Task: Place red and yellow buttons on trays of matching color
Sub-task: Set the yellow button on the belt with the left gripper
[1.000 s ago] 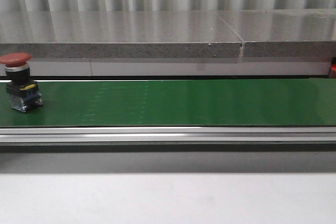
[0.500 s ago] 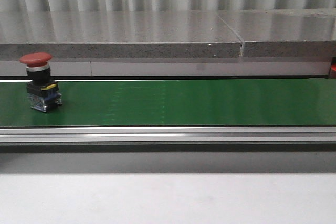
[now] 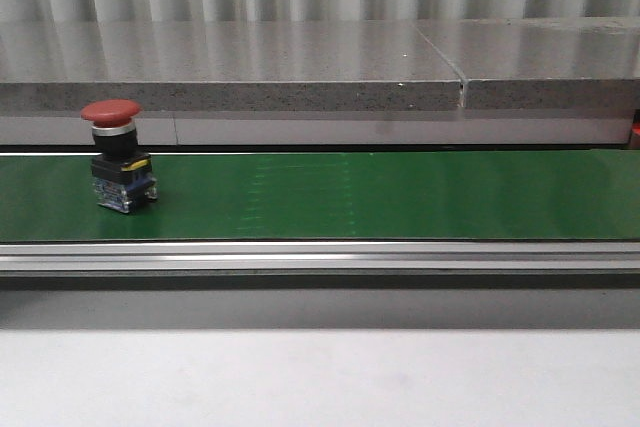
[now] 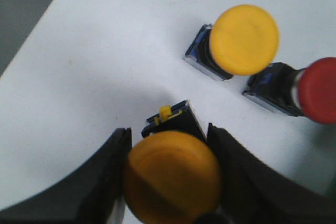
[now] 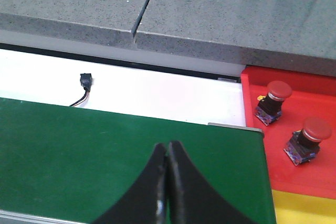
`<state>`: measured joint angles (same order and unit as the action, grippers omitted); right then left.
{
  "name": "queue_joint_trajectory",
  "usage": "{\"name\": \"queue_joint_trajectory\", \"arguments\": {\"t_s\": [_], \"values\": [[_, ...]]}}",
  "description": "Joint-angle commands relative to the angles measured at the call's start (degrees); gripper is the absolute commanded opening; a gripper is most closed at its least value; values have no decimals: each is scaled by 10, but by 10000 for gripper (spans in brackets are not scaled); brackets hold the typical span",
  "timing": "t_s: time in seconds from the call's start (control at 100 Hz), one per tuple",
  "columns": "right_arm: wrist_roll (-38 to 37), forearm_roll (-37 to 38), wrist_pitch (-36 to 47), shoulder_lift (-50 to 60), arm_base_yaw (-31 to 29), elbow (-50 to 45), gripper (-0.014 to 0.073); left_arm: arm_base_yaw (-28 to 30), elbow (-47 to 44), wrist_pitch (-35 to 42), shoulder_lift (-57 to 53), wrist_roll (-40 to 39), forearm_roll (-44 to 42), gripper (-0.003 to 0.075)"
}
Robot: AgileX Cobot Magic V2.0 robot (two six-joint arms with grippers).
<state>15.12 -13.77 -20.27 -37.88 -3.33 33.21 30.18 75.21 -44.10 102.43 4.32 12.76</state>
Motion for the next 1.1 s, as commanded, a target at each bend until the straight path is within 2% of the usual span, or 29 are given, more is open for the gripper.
{"name": "queue_joint_trajectory", "arguments": {"t_s": [0.0,0.29,0.47,0.62,0.76,1.09], "values": [[0,-4,40,3,1,16,-68,-10,16,0,-66,13,8,-20],[0,-4,40,3,1,16,-68,-99,16,-55,-174,46,0,-20],[0,-4,40,3,1,16,-68,-173,16,-96,-182,48,-44,-20],[0,-4,40,3,1,16,-68,-222,16,-100,-180,48,-64,-20],[0,-4,40,3,1,16,-68,-241,15,-100,-169,48,-71,-20],[0,-4,40,3,1,16,-68,-241,15,-112,-122,48,-69,-20]]}}
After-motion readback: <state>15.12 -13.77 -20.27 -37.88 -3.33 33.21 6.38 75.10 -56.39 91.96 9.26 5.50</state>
